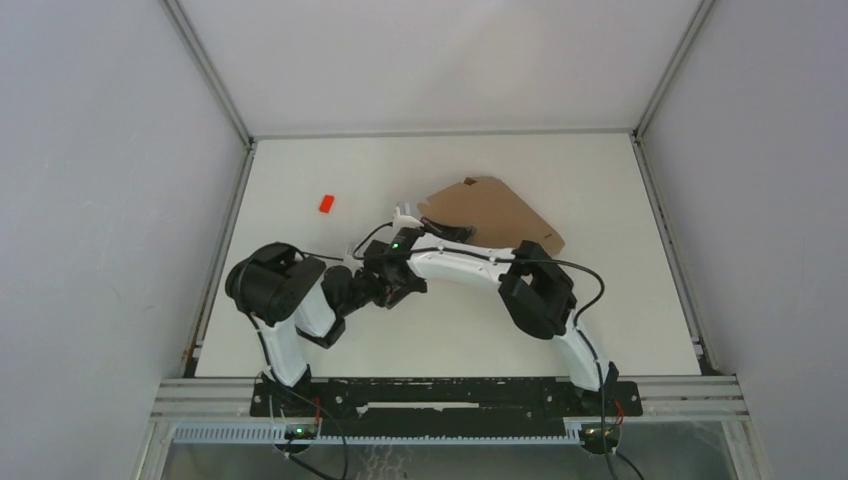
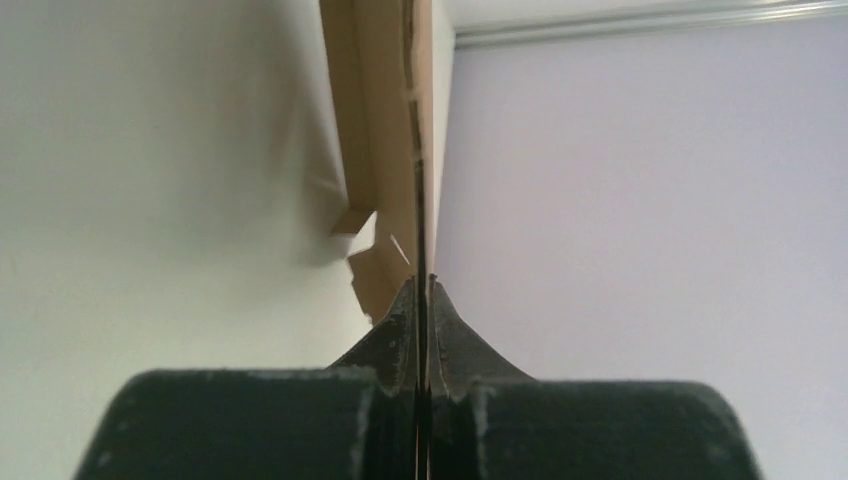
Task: Fold the paper box
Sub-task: Fold the paper box at the center of the board.
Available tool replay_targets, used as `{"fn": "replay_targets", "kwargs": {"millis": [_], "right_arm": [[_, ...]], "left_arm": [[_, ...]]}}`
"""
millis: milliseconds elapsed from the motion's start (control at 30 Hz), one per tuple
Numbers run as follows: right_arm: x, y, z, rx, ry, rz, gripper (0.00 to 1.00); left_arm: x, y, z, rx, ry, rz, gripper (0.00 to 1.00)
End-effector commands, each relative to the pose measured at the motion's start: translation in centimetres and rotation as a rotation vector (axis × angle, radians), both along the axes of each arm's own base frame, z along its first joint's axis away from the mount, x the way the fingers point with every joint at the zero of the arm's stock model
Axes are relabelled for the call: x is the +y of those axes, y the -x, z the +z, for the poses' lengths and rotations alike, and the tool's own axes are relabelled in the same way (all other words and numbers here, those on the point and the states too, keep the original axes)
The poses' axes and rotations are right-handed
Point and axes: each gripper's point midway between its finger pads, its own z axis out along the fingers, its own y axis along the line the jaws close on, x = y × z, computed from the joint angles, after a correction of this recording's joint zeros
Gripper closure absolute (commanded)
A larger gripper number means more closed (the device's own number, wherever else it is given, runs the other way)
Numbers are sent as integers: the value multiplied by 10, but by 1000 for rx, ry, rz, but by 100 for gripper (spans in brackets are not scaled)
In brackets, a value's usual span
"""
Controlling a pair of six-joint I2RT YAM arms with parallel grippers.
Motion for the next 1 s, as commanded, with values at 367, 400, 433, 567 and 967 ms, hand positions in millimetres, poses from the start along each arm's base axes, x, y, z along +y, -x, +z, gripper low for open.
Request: {"fn": "replay_targets", "kwargs": {"millis": [367, 400, 433, 567, 967], "right_arm": [[-24, -1, 80, 178, -395, 118, 100], [-25, 4, 88, 185, -409, 128, 100], [-26, 7, 95, 198, -418, 140, 100], [-31, 25, 122, 207, -489, 162, 100], [-9, 61, 108, 426, -635, 268, 100]], "left_arm": [[-2, -2, 9, -44, -1, -35, 36], [-2, -2, 9, -44, -8, -39, 36], [-2, -3, 8, -42, -14, -39, 36], [-3, -5, 9, -44, -42, -46, 36], [33, -30, 39, -94, -215, 3, 36]]}}
